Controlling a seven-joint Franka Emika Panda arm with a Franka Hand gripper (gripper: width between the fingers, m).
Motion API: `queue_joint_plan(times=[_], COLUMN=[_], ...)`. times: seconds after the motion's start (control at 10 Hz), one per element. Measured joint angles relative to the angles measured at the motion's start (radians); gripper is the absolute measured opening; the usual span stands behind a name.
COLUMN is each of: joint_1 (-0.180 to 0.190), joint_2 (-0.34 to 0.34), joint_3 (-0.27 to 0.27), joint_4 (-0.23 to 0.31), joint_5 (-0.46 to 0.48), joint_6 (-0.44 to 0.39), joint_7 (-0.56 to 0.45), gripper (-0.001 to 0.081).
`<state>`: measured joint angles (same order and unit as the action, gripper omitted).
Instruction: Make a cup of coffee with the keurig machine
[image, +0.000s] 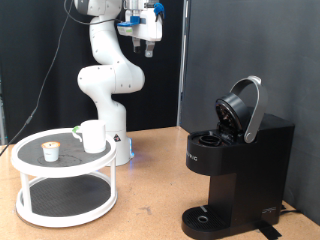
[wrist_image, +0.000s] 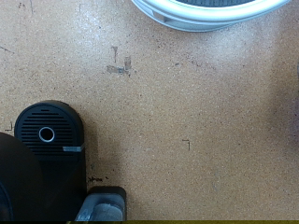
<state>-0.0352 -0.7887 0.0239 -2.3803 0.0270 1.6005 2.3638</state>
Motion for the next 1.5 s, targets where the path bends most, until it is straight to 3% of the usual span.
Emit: queue_joint_plan(times=[0.2, 0.4, 0.8, 1.2, 1.5], joint_1=[-0.004, -0.023, -0.073, -0.083, -0.102], joint_2=[0.000, -0.001, -0.001, -0.001, 0.006], joint_3=[-0.015, -0.069, -0.171, -0.192, -0.255], joint_4=[0.000, 0.003, 0.015, 0.011, 0.009], joint_5=[0.000, -0.009, -0.124, -0.133, -0.190], joint_6=[0.000, 0.000, -0.026, -0.022, -0.013], joint_7=[-0.002, -0.039, -0.160, -0.190, -0.253], gripper=[0.0735, 0.0735, 0.0735, 0.0735, 0.0735])
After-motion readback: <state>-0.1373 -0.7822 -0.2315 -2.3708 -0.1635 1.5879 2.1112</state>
